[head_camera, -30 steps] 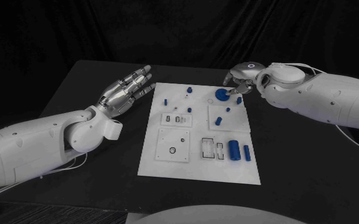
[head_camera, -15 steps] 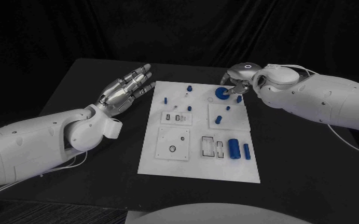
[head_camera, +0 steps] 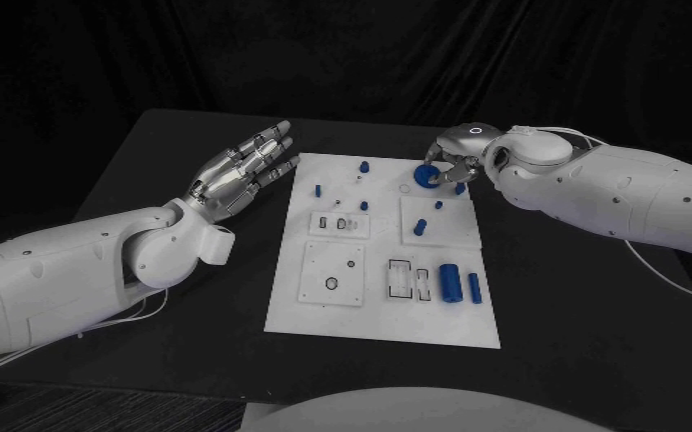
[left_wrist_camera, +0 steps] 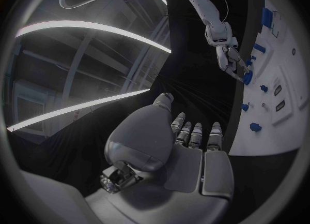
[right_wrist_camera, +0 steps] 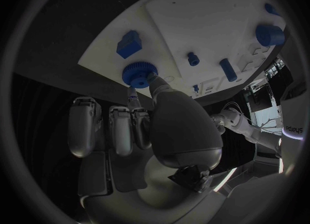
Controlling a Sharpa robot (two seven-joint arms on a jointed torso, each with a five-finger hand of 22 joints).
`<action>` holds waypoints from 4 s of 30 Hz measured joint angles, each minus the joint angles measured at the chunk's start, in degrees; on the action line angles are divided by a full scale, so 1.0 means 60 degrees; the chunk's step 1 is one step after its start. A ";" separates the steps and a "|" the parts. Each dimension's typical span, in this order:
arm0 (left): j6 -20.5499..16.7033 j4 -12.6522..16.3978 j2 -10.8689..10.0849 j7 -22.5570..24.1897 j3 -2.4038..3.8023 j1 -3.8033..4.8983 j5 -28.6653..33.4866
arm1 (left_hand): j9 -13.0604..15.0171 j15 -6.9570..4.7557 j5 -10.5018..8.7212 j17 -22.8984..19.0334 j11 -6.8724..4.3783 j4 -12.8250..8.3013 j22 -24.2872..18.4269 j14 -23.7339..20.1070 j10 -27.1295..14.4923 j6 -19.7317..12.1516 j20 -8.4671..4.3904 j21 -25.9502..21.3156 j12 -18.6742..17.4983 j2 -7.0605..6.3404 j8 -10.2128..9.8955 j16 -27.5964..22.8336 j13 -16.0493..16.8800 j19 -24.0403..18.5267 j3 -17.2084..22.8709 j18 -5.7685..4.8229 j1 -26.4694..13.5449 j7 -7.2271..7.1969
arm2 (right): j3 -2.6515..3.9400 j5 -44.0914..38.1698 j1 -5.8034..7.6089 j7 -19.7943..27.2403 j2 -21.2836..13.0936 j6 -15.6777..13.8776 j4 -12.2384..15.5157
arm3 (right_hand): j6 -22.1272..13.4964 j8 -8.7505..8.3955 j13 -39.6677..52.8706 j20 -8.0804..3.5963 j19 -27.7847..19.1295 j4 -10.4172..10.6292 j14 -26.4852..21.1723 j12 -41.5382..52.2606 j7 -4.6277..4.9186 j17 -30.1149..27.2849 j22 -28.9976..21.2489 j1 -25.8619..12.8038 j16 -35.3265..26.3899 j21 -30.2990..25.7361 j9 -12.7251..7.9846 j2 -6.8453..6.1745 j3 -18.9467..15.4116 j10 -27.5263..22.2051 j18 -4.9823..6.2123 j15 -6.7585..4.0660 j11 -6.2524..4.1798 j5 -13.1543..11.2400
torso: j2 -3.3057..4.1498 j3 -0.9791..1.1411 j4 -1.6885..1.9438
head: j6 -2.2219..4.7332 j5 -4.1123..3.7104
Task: Assemble the parts on the task board
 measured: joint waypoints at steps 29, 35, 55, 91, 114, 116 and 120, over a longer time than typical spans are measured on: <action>0.0091 -0.0003 -0.0044 -0.0078 0.0000 -0.0020 -0.0002 | -0.0001 0.0068 0.0000 -0.0006 0.0000 -0.0026 -0.0002 0.0001 0.0000 0.0000 0.0000 0.0000 -0.0001 0.0037 0.0000 0.0000 -0.0001 0.0000 0.0027 0.0000 0.0038 0.0000 | 0.0031 0.0120 -0.0137 0.0253 -0.0051 -0.0429 0.0163 | 0.0404 0.0637 -0.0002 -0.0059 -0.0091 -0.0813 0.0037 0.0000 -0.0037 -0.0002 -0.0003 0.0374 0.0000 -0.0230 0.0501 -0.0159 0.0870 -0.0002 0.0000 0.0034 -0.0046 0.3616 | -0.0003 -0.0004 -0.0003 | -0.0088 0.0052; 0.0091 0.0002 -0.0051 -0.0086 0.0000 -0.0020 -0.0002 | -0.0002 0.0068 0.0000 -0.0005 0.0000 -0.0026 -0.0007 0.0001 0.0000 0.0000 0.0000 0.0000 0.0034 0.0037 0.0000 0.0000 -0.0001 0.0000 0.0027 0.0000 0.0037 0.0000 | -0.0011 0.0249 0.0112 0.0305 -0.0231 -0.0467 0.0753 | 0.0407 0.0706 -0.0002 -0.0094 -0.0055 -0.0792 0.0037 0.0000 -0.0041 -0.0002 0.0005 0.0356 0.0000 -0.0226 0.0503 -0.0148 0.0898 -0.0003 0.0000 0.0034 -0.0045 0.3698 | -0.0004 -0.0007 -0.0003 | -0.0109 0.0077; 0.0091 -0.0034 0.0040 -0.0122 0.0000 -0.0021 -0.0002 | -0.0002 0.0067 0.0000 -0.0001 0.0000 -0.0026 -0.0007 0.0001 0.0000 0.0000 0.0000 0.0000 0.0034 0.0037 0.0000 0.0000 -0.0001 0.0000 0.0026 0.0000 0.0037 0.0000 | 0.0000 0.1175 0.0414 0.0580 0.0742 -0.0310 0.1040 | 0.0386 0.0712 0.0005 -0.0066 -0.0028 -0.0698 0.0037 -0.0001 -0.0053 -0.0003 0.0003 0.0084 0.0000 -0.0190 0.0504 -0.0136 0.0990 -0.0004 0.0001 0.0034 -0.0043 0.3651 | -0.0007 -0.0011 0.0018 | -0.0153 0.0105; 0.0126 -0.0128 0.0241 -0.0163 0.0000 -0.0022 -0.0003 | -0.0003 0.0066 0.0000 -0.0007 0.0000 -0.0052 -0.0004 0.0001 0.0000 0.0000 0.0000 0.0000 0.0034 0.0037 0.0000 0.0000 -0.0002 0.0000 0.0052 0.0000 0.0037 0.0000 | 0.0013 0.1351 0.0153 0.0587 0.2086 0.0390 -0.0411 | -0.0350 0.1121 0.0001 0.0001 -0.0102 -0.0671 0.0001 -0.0001 0.0001 0.0002 -0.0001 -0.0002 0.0000 -0.0421 0.1607 -0.0226 0.1384 -0.0007 0.0001 0.0070 0.0030 0.3205 | -0.0005 -0.0004 0.0006 | -0.0219 0.0043; 0.0147 -0.0177 0.0285 -0.0187 0.0000 -0.0022 -0.0003 | -0.0003 0.0066 0.0000 -0.0002 0.0000 -0.0051 -0.0002 0.0001 0.0000 0.0000 0.0000 0.0000 0.0033 0.0037 0.0000 0.0000 -0.0002 0.0000 0.0052 -0.0001 0.0037 0.0000 | 0.0004 0.1364 0.0124 0.0592 0.2262 0.0445 -0.0402 | -0.1455 0.0032 0.0000 -0.0214 -0.0317 -0.0685 0.0004 -0.0001 -0.0384 0.0002 0.0005 -0.0163 0.0000 -0.0889 0.1386 -0.0285 0.1635 -0.0007 0.0001 -0.0087 -0.0217 0.2493 | -0.0009 -0.0009 -0.0008 | -0.0254 0.0040; 0.0149 -0.0184 0.0289 -0.0190 0.0000 -0.0022 -0.0003 | -0.0003 0.0066 0.0000 -0.0002 0.0000 -0.0074 -0.0002 0.0001 0.0000 0.0000 0.0000 0.0000 0.0033 0.0037 0.0000 0.0000 -0.0002 0.0000 0.0075 0.0000 0.0037 0.0000 | 0.0004 0.1364 0.0124 0.0594 0.2264 0.0446 -0.0400 | -0.1591 -0.0077 -0.0001 -0.0252 -0.0458 -0.0685 0.0004 -0.0001 -0.0453 0.0002 0.0004 -0.0253 0.0000 -0.1089 0.1287 -0.0272 0.1635 0.0032 0.0008 -0.0172 -0.0284 0.2212 | -0.0010 -0.0009 -0.0004 | -0.0260 0.0038; 0.0153 -0.0191 0.0289 -0.0200 0.0000 -0.0022 -0.0003 | -0.0003 0.0066 0.0000 -0.0001 0.0000 -0.0078 -0.0002 0.0001 0.0000 0.0000 0.0000 0.0000 0.0033 0.0037 0.0000 0.0000 -0.0002 0.0000 0.0079 0.0000 0.0038 0.0000 | 0.0005 0.1364 0.0124 0.0596 0.2261 0.0446 -0.0399 | -0.2590 -0.0226 -0.0001 -0.0308 -0.0621 -0.0659 0.0004 -0.0001 -0.0516 0.0002 0.0004 -0.0254 0.0000 -0.1460 0.0853 -0.0272 0.1603 -0.0006 0.0158 -0.0172 -0.0349 0.1983 | -0.0014 -0.0009 0.0001 | -0.0270 0.0037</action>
